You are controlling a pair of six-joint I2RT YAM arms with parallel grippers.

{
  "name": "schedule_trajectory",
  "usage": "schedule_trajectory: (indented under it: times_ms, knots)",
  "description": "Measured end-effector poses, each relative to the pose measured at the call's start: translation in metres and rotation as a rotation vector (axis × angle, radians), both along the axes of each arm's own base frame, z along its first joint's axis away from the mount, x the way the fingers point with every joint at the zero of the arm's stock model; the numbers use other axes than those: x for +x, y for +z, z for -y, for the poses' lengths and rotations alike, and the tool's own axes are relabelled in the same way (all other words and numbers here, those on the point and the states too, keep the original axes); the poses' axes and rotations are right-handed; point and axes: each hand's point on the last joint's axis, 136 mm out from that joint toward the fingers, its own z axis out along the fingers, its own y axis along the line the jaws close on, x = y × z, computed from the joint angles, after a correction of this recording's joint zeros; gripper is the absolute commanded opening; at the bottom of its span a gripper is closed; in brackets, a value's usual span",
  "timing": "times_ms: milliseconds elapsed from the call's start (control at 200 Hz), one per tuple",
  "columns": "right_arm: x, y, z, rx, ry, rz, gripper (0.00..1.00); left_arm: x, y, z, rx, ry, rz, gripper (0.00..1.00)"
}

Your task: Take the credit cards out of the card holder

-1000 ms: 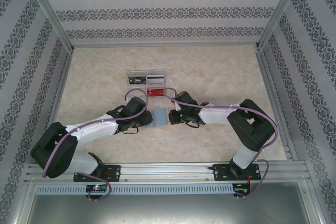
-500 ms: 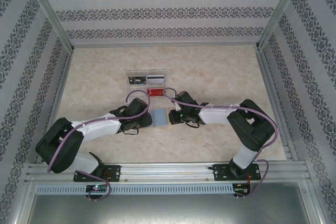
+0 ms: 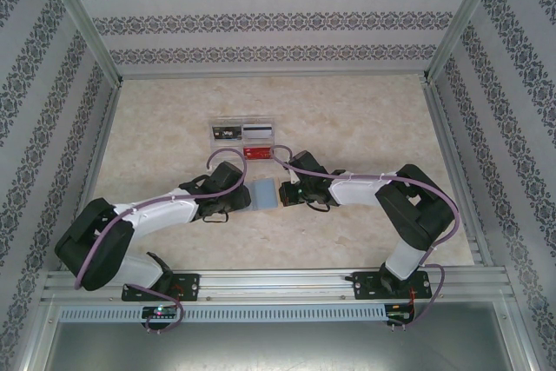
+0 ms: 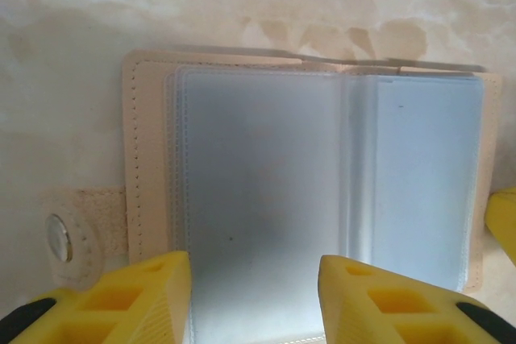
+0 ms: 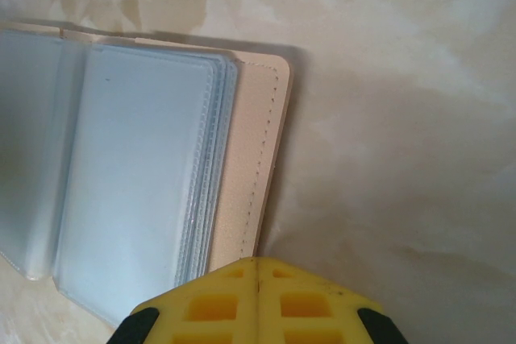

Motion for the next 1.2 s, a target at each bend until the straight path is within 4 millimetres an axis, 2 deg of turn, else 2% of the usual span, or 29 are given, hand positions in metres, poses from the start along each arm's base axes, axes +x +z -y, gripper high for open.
schedule_trajectory:
  times_ms: [255,380,480,660,874,1199]
  knots:
    - [0.000,0.000,0.000,0.001,0.000,-0.001,0.00,-0.001,-0.009,0.000,0.016,-0.001,-0.026,0.47]
    - [0.000,0.000,0.000,0.002,0.001,-0.001,0.00,0.001,-0.007,0.005,-0.009,-0.010,-0.026,0.58]
    - [0.000,0.000,0.000,0.002,0.001,-0.002,0.00,0.003,-0.003,0.014,-0.051,-0.029,-0.018,0.61]
    - [0.000,0.000,0.000,0.002,0.002,-0.002,0.00,0.005,0.004,0.029,-0.122,-0.062,-0.006,0.60]
    - [0.000,0.000,0.000,0.005,0.001,-0.005,0.00,0.005,0.007,0.035,-0.150,-0.077,-0.001,0.61]
    - [0.000,0.000,0.000,0.013,-0.008,-0.013,0.00,0.007,0.013,0.048,-0.201,-0.112,0.007,0.51]
